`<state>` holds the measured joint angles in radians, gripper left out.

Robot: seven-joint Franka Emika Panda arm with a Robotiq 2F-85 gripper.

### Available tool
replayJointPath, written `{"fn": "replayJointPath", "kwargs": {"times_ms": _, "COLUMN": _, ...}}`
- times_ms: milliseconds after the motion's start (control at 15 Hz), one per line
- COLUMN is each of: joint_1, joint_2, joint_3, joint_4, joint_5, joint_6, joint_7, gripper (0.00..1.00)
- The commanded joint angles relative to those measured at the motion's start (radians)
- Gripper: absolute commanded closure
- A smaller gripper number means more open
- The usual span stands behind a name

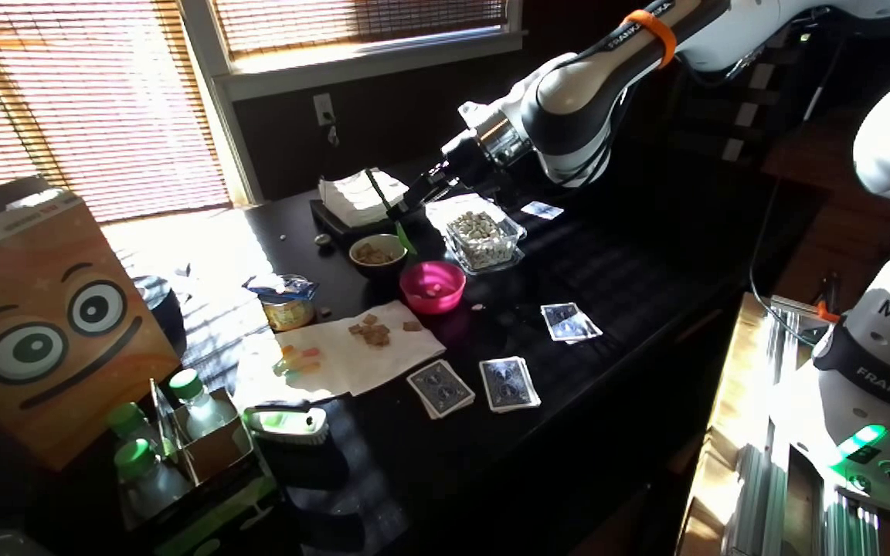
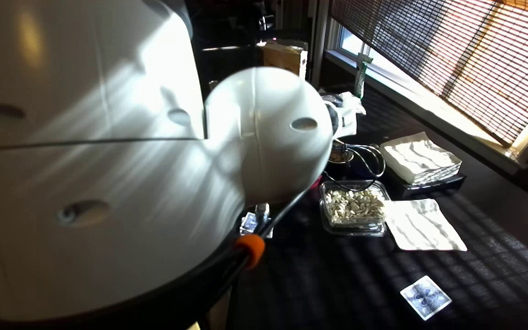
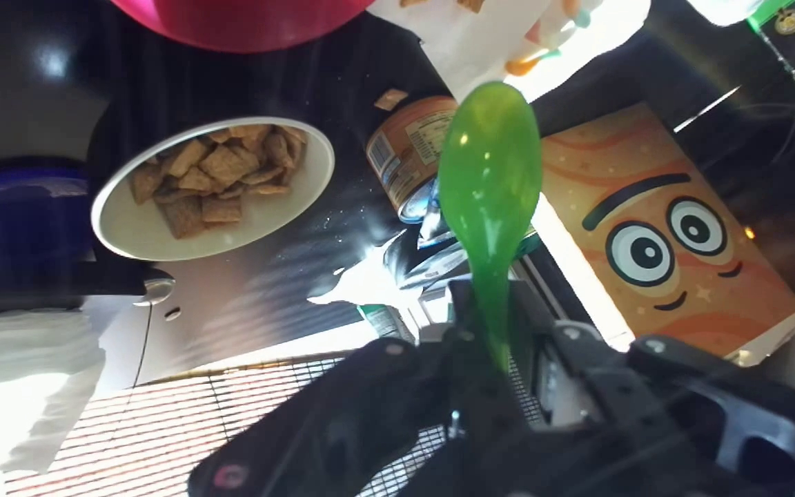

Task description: Put the white object on the green spoon, then put the spoon in the pink bowl

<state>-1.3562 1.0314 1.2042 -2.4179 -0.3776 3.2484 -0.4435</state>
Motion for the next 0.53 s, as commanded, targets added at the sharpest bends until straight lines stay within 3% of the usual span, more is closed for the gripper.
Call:
{"fn": "replayJointPath", "kwargs": {"times_ms": 0, "joint_1": 0.013, "joint_2": -0.219, "joint_3": 0.028, "joint_4": -0.073, "joint_5": 0.065, "joint_6": 0.041, "joint_7": 0.170, "gripper": 0.96}}
{"fn": "replayJointPath", "kwargs": {"times_ms": 467, "joint_1": 0.000, "joint_2": -0.518, "joint_3": 0.114, "joint_4": -0.125, "joint_5": 0.247, "joint_6": -0.012, "joint_7": 0.450, "gripper": 0.96}}
